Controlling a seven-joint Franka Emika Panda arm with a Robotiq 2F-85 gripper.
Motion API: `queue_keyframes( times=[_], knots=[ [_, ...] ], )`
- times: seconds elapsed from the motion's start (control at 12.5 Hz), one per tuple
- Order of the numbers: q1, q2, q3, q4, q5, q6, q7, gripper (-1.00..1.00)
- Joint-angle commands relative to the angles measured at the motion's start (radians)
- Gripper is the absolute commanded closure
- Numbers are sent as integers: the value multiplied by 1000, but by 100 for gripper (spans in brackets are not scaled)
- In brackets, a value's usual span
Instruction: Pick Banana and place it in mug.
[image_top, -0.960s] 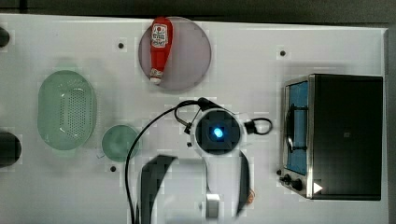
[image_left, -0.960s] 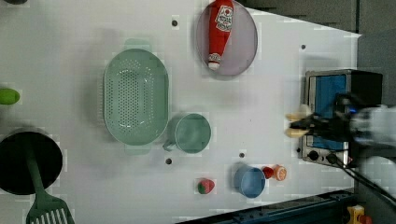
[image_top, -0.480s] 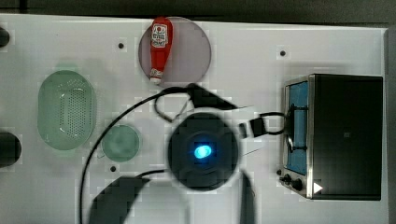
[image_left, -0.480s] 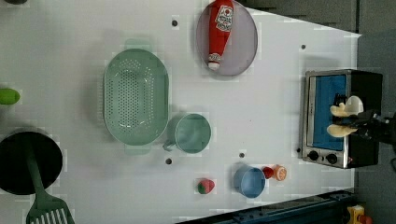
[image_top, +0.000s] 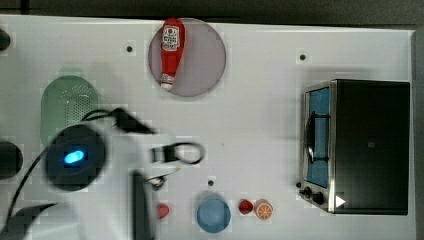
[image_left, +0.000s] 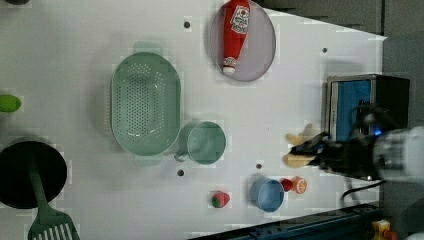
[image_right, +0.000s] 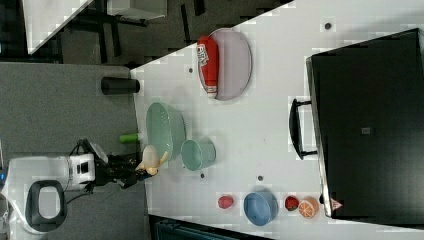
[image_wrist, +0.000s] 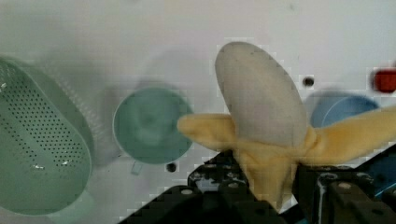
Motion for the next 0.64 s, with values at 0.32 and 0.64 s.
queue_keyframes(
  times=[0.32,0.64],
  knots=[
    [40,157,106,-136,15,395,378,34],
    [40,320,101,-148,9,514,382,29]
  ],
)
